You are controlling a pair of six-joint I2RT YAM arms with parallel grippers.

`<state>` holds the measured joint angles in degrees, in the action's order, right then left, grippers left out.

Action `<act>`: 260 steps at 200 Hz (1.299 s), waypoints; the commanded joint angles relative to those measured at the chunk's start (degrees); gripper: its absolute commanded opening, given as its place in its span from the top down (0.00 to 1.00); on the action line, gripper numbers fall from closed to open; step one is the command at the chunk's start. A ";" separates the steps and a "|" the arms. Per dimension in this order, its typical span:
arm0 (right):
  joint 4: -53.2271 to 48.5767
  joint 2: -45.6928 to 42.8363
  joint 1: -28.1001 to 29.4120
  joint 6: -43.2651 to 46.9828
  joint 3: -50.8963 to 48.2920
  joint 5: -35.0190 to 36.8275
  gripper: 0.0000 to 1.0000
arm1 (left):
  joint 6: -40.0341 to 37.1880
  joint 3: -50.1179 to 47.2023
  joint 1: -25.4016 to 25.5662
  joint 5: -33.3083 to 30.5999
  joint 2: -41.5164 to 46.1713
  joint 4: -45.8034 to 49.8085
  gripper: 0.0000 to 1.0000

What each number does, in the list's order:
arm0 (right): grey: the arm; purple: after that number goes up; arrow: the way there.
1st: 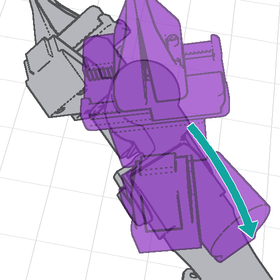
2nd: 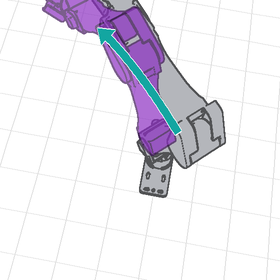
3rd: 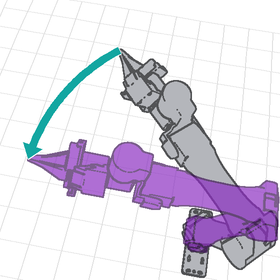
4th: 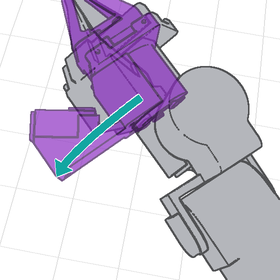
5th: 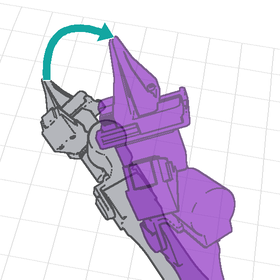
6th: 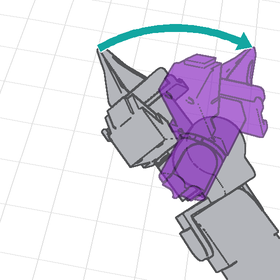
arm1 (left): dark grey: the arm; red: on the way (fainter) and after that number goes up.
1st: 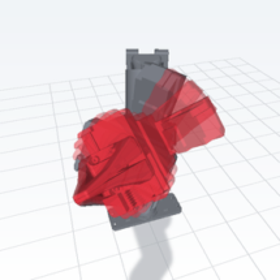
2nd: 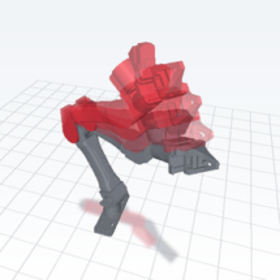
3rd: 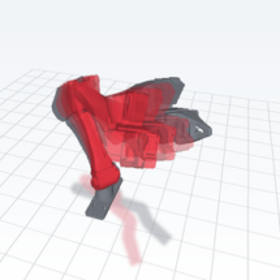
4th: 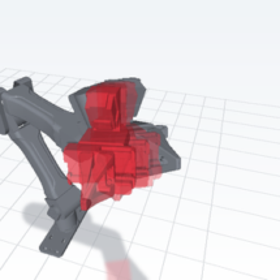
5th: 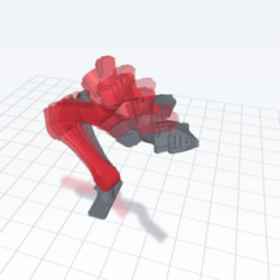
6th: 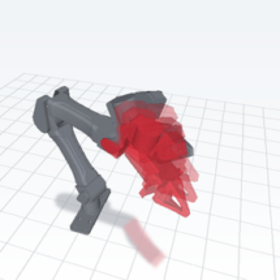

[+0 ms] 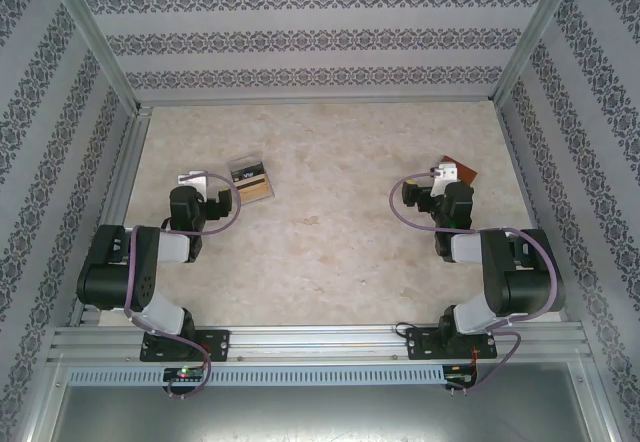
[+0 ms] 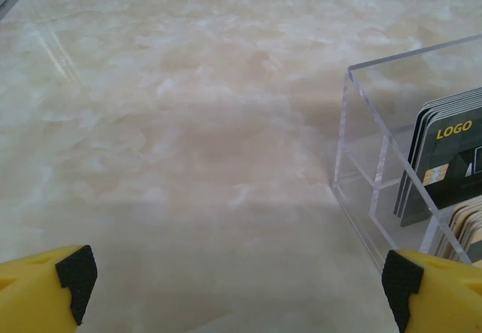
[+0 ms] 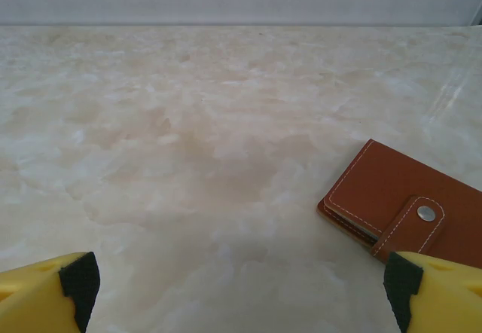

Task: Take the credit cards out of the card holder

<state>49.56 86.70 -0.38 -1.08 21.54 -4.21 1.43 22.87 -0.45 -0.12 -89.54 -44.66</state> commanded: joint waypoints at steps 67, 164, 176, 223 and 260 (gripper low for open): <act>1.50 -0.47 -0.18 0.35 0.52 -1.49 0.02 | -1.08 1.10 0.27 0.84 0.24 -2.40 0.01; -2.37 -6.48 0.99 1.59 0.04 -0.64 0.02 | 2.83 12.59 0.01 -5.57 9.01 25.23 0.01; -5.33 -11.30 2.03 2.20 -0.47 1.43 0.02 | 6.41 16.88 0.01 -8.76 12.59 34.79 0.01; -34.82 -30.95 1.45 -18.43 7.70 11.25 0.02 | 24.39 31.38 -0.09 -12.70 22.05 63.35 0.01; -43.47 -32.76 0.39 -23.58 14.64 7.41 0.02 | 29.51 35.57 -0.26 -1.88 23.98 70.49 0.01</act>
<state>17.41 53.08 0.49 -17.04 32.18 2.26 23.86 57.25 -0.49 -8.49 -65.82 12.95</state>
